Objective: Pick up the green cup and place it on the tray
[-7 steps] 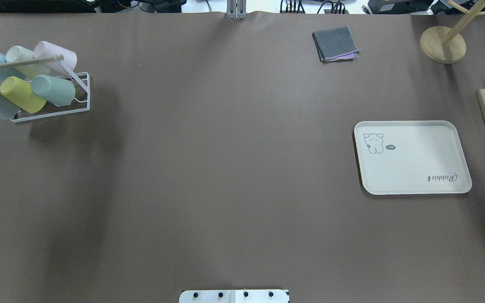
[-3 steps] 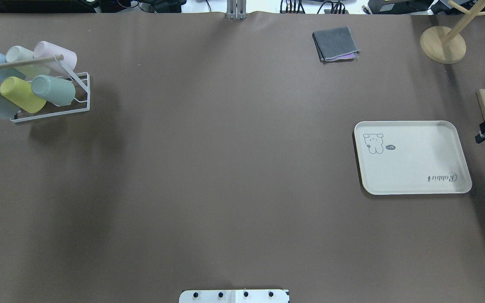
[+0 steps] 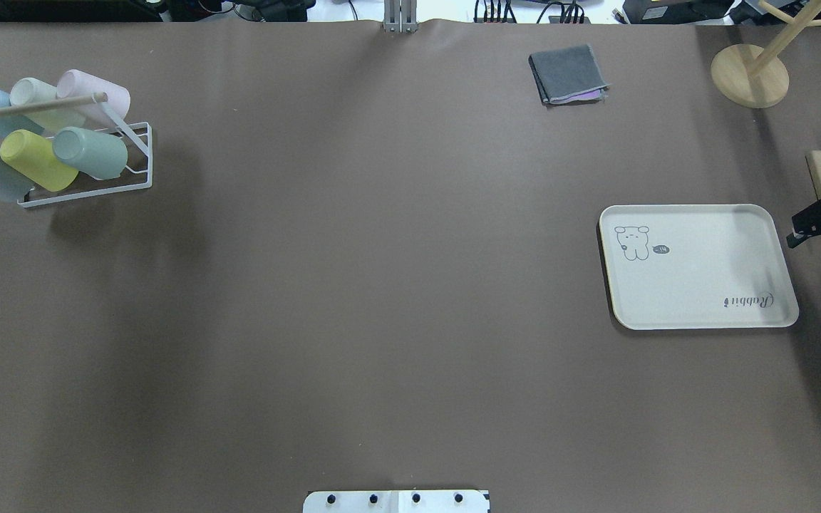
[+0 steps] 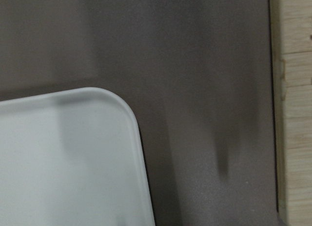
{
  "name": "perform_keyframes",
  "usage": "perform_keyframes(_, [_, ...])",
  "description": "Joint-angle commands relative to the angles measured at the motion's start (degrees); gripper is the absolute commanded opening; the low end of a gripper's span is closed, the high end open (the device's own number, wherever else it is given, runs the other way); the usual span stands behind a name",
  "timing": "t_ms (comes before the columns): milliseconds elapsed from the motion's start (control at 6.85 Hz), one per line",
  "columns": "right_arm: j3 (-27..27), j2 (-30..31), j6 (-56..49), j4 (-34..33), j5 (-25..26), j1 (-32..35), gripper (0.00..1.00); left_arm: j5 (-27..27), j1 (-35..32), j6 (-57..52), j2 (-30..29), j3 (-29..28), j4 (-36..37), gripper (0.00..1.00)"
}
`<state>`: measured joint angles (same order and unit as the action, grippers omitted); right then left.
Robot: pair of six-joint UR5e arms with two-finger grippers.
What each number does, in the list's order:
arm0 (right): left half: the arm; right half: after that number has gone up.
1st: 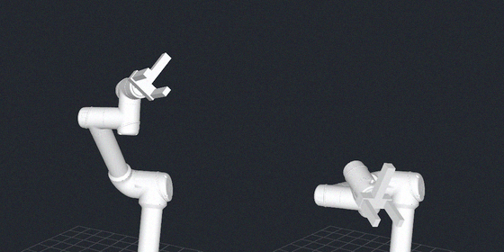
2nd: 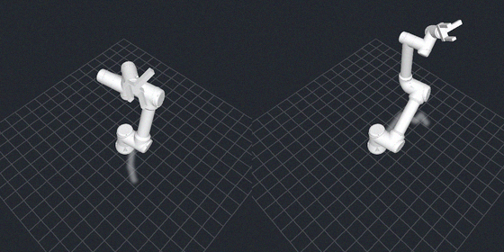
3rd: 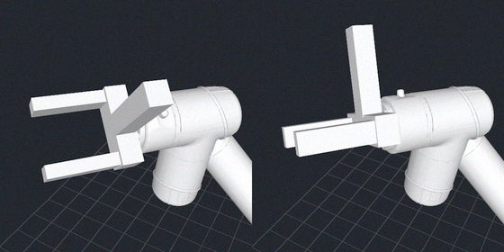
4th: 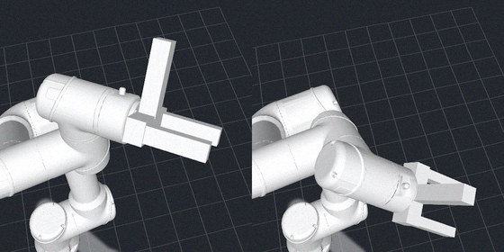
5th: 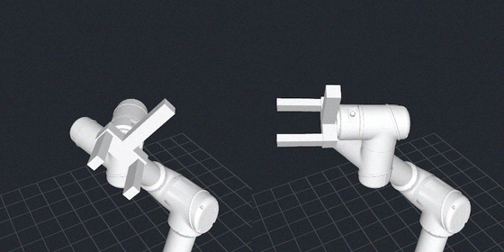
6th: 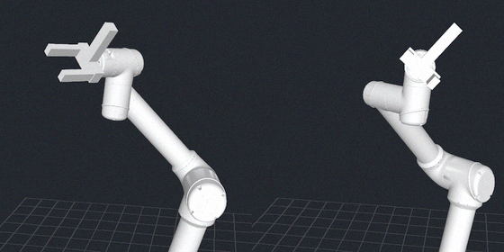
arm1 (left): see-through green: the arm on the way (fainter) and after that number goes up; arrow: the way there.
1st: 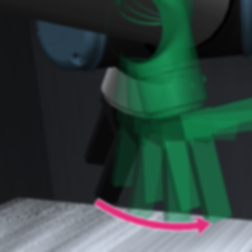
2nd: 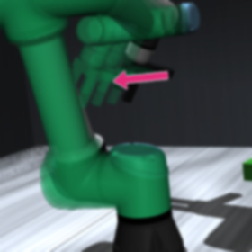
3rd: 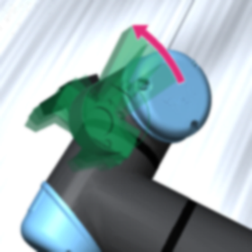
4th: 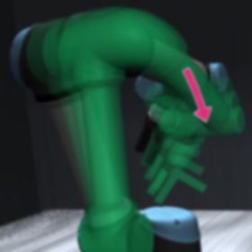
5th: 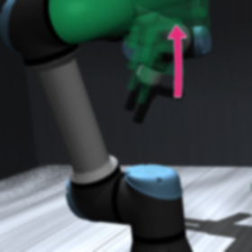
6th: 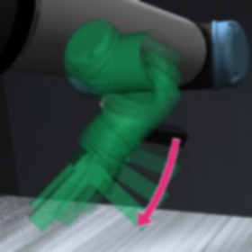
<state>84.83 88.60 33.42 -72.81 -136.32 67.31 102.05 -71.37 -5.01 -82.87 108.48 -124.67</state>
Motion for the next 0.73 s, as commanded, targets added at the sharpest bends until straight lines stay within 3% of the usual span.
perform_keyframes(0, [-2.03,-1.05,0.06,1.00,0.35,-1.03,0.98,-6.67,1.06,-6.76,-0.79,1.64,0.56,0.99])
perform_keyframes(438, [-6.50,-2.47,2.85,6.77,0.44,-2.52,0.82,-8.08,2.01,-7.82,-3.70,2.52,1.88,0.99])
perform_keyframes(584, [-6.86,-2.55,4.62,8.80,0.70,-3.49,0.75,-11.57,4.55,-8.00,-3.61,4.18,3.37,0.99])
